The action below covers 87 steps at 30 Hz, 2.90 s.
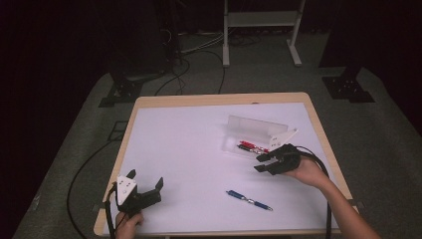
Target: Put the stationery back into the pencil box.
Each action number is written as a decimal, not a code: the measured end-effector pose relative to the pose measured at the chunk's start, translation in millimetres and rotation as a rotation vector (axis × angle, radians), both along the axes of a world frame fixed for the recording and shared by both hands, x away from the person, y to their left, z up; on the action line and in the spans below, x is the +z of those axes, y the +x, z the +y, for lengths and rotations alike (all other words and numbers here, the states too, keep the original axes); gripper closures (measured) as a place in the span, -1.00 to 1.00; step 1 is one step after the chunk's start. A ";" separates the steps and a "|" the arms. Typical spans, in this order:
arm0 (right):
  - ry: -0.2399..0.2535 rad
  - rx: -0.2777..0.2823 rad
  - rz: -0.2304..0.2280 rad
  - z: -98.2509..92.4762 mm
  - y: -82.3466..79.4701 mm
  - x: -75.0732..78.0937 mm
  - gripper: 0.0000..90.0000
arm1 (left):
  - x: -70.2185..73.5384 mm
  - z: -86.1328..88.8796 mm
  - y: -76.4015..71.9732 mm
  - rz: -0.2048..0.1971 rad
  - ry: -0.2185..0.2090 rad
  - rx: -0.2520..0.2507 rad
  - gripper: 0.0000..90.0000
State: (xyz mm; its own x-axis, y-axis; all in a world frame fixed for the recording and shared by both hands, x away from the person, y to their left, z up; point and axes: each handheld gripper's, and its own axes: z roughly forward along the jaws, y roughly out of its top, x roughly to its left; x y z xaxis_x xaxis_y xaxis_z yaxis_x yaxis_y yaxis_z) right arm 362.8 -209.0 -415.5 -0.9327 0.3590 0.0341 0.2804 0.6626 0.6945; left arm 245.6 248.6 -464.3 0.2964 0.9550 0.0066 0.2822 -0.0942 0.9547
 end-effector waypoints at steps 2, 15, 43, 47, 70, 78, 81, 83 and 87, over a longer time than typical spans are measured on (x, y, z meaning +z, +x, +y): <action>0.004 0.009 0.007 1.8 -5.3 -1.3 0.22 | 0.1 0.0 -0.2 0.002 0.002 0.000 -0.99; 0.024 0.010 0.028 8.9 -39.6 -6.4 0.11 | 0.2 -0.1 -0.2 0.003 0.002 0.001 -0.99; -0.087 0.066 0.066 43.2 -77.7 -39.9 0.50 | 0.2 0.5 -0.2 0.004 0.000 -0.001 -0.99; -0.107 0.080 0.055 45.3 -77.7 -42.4 0.55 | 0.2 0.1 -0.2 0.004 0.001 0.000 -0.99; -0.106 0.078 0.065 44.7 -75.8 -42.1 0.74 | 0.1 0.1 -0.2 0.002 0.001 0.000 -0.99; -0.060 0.061 0.061 34.0 -67.4 -30.6 0.74 | 0.2 -0.1 -0.2 0.003 0.003 -0.001 -0.99; -0.056 0.055 0.053 30.5 -62.9 -27.9 0.74 | 0.2 0.1 -0.1 0.004 0.001 0.000 -0.99; -0.053 0.047 0.044 28.0 -57.8 -23.6 0.74 | 0.2 0.1 -0.1 0.004 0.001 0.000 -0.99; -0.045 0.031 0.048 24.7 -51.1 -19.0 0.74 | 0.2 0.1 -0.2 0.004 0.001 0.000 -0.99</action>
